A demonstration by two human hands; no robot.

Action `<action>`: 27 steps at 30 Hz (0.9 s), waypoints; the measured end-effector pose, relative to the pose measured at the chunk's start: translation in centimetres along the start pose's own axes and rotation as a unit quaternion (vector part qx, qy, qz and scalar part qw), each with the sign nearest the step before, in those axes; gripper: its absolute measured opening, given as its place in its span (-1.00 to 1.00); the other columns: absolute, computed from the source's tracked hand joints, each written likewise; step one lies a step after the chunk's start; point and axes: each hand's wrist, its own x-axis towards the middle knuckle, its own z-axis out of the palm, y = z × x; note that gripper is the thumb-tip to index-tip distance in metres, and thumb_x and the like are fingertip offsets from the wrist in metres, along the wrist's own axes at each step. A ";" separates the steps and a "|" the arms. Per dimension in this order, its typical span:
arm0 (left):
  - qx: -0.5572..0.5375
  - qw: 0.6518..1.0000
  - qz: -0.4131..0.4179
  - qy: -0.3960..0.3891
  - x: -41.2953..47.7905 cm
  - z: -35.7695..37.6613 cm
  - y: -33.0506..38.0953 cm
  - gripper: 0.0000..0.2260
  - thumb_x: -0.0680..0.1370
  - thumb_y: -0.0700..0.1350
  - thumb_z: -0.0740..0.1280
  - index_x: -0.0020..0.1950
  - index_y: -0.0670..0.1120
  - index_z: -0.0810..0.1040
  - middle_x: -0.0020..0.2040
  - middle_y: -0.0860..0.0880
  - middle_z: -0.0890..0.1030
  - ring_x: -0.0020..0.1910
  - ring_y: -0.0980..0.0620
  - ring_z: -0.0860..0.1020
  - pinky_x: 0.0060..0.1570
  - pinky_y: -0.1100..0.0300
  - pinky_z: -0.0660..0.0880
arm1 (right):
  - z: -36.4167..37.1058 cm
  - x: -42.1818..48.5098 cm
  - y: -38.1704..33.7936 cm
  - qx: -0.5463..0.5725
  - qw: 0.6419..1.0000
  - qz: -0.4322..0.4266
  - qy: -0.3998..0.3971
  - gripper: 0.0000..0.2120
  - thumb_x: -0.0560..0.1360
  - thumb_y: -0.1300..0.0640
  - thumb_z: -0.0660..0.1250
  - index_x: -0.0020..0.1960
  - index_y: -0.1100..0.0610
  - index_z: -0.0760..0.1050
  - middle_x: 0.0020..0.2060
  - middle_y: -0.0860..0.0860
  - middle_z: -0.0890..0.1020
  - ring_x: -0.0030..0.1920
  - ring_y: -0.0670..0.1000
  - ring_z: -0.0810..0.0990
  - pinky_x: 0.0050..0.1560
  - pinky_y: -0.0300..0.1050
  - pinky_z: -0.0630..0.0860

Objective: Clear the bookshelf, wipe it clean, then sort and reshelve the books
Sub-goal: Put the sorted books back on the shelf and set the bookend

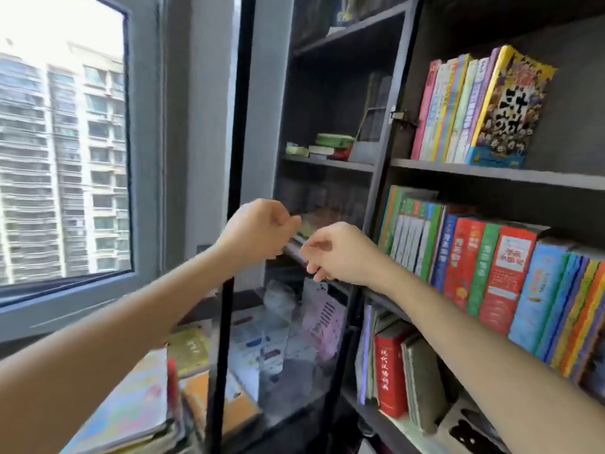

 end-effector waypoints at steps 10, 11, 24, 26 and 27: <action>0.037 0.962 -0.262 0.067 -13.4 -13.4 -17.7 -0.77 0.59 -0.12 0.29 -0.26 -0.13 0.51 -0.37 -0.10 0.56 -0.54 0.11 0.53 -0.45 0.26 0.57 | 16.9 -2.2 -8.0 0.055 0.974 -0.127 -0.179 -0.81 0.57 0.13 0.27 -0.02 0.17 0.63 -0.26 0.02 0.68 -0.23 -0.02 0.66 -0.05 -0.01 0.60; 0.046 0.953 -0.291 0.072 -14.9 -14.6 -19.6 -0.77 0.59 -0.13 0.29 -0.26 -0.15 0.51 -0.37 -0.11 0.57 -0.51 0.07 0.54 -0.45 0.25 0.57 | 18.8 -2.1 -8.5 0.069 0.971 -0.126 -0.192 -0.82 0.57 0.13 0.27 -0.03 0.16 0.63 -0.29 0.00 0.67 -0.28 -0.07 0.65 -0.11 -0.08 0.61; 0.091 0.843 -0.529 0.045 -27.3 -21.8 -47.2 -0.82 0.52 -0.18 0.25 -0.11 -0.29 0.56 -0.26 -0.15 0.62 -0.35 -0.06 0.56 -0.26 0.10 0.58 | 42.3 3.0 -11.4 0.074 0.950 0.011 -0.303 -0.86 0.59 0.12 0.24 -0.04 0.05 0.57 -0.21 -0.01 0.65 -0.18 0.01 0.65 -0.04 0.02 0.59; 0.126 0.830 -0.543 0.029 -28.4 -22.3 -51.1 -0.84 0.50 -0.14 0.27 -0.22 -0.19 0.54 -0.32 -0.12 0.59 -0.37 -0.06 0.51 -0.28 0.06 0.56 | 45.5 3.7 -11.8 0.072 0.946 0.037 -0.313 -0.87 0.59 0.12 0.24 -0.10 0.02 0.54 -0.24 -0.04 0.63 -0.15 0.03 0.64 0.00 0.04 0.58; 0.150 0.822 -0.550 0.018 -28.9 -22.4 -52.9 -0.83 0.50 -0.13 0.28 -0.28 -0.13 0.47 -0.35 -0.09 0.54 -0.39 -0.05 0.46 -0.35 0.07 0.48 | 46.7 3.8 -12.0 0.076 0.945 0.047 -0.316 -0.87 0.58 0.12 0.24 -0.10 0.02 0.53 -0.24 -0.04 0.63 -0.15 0.03 0.64 0.01 0.05 0.57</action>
